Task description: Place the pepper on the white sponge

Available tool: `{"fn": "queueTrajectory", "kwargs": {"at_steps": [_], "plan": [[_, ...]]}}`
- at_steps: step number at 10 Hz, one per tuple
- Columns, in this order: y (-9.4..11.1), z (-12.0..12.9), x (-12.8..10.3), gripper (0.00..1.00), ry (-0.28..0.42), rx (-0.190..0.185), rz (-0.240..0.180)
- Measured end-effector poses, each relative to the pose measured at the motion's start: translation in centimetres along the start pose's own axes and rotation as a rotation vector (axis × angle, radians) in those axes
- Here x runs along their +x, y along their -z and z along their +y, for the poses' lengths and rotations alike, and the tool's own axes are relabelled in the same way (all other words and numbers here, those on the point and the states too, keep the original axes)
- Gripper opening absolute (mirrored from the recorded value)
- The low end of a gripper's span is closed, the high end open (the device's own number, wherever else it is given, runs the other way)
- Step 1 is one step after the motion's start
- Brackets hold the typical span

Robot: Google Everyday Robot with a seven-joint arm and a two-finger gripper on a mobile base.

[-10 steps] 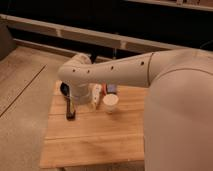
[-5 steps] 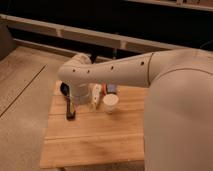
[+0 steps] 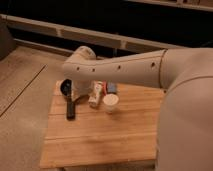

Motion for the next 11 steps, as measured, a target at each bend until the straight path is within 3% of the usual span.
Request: {"fn": "queueTrajectory", "kwargs": {"at_steps": [2,5,6,9,11], "plan": [[1.9,-0.6,-1.5,0.65,0.07,-0.006,-0.092],[2.1,-0.3,-1.6,0.65,0.082,-0.007,-0.099],[1.8,-0.9,-2.1,0.65,0.047,-0.018,-0.098],[1.4,-5.9,-5.2,0.65,-0.105,-0.044,-0.134],[0.7,-7.8,-6.6,0.65,-0.139,-0.077,-0.154]]}}
